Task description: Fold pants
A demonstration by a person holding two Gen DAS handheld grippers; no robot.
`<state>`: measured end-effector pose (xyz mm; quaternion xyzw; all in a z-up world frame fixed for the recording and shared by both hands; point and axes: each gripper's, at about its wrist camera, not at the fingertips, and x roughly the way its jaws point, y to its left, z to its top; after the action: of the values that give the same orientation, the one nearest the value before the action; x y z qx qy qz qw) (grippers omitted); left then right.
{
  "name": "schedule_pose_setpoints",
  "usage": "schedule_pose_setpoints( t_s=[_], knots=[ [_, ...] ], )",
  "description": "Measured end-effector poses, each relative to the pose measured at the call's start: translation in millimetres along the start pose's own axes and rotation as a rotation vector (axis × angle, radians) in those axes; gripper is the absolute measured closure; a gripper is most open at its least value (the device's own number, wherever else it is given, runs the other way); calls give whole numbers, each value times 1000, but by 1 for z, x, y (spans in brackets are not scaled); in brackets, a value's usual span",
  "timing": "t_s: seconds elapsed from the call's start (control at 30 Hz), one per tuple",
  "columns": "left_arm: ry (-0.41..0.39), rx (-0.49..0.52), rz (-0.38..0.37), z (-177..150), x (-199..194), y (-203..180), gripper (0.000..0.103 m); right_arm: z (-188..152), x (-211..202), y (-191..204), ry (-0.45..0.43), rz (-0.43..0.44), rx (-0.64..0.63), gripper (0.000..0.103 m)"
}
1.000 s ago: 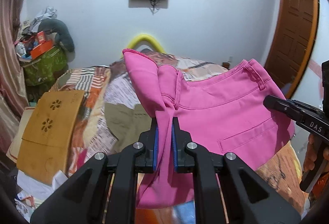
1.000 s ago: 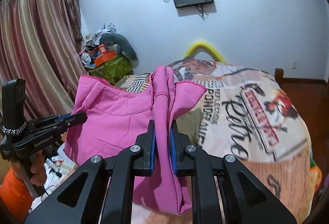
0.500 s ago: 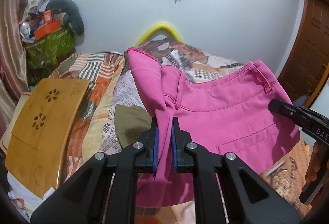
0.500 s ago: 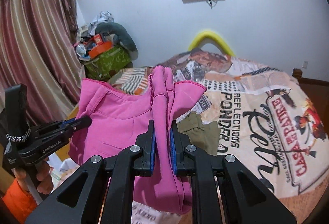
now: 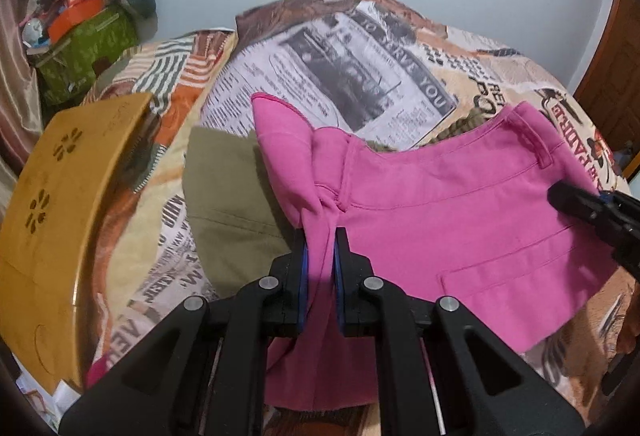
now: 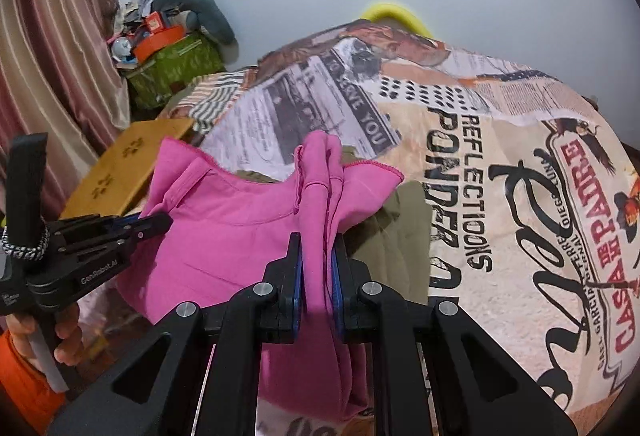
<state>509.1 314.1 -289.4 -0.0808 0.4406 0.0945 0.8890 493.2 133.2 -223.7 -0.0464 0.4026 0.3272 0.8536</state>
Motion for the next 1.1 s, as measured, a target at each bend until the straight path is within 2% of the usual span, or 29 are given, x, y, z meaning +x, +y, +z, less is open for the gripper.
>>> schedule_pose_setpoints(
  t_s=[0.13,0.17,0.3,0.33,0.4,0.57,0.63,0.7,0.87,1.0,1.1],
  knots=[
    [10,-8,-27,-1,1,5,90,-1,2,-5,11,7,4,88],
    [19,-12,-31,-2,2,7,86,-2,1,-4,16,-9,-14,86],
    [65,-56,-31,-7,-1,20,73,-4,-2,-4,35,-68,-58,72],
    [70,-66,-32,-9,-3,24,73,-5,-3,-4,36,-83,-71,70],
    [79,-76,-23,-13,-6,29,73,-6,-9,-5,42,-121,-108,58],
    [93,-42,67,-21,-23,37,73,-10,-27,-9,56,-149,-153,57],
    [94,-40,72,-22,-34,39,73,-12,-35,-7,52,-155,-162,57],
    [75,-29,70,-22,-56,38,73,-11,-47,-3,41,-155,-171,57],
    [-41,28,62,-20,-134,20,73,-3,-94,14,-26,-114,-166,57],
    [-170,65,45,-24,-215,-2,73,4,-152,38,-132,-85,-175,57],
    [-258,59,5,-29,-276,-15,73,5,-201,58,-233,-62,-185,57]
  ],
)
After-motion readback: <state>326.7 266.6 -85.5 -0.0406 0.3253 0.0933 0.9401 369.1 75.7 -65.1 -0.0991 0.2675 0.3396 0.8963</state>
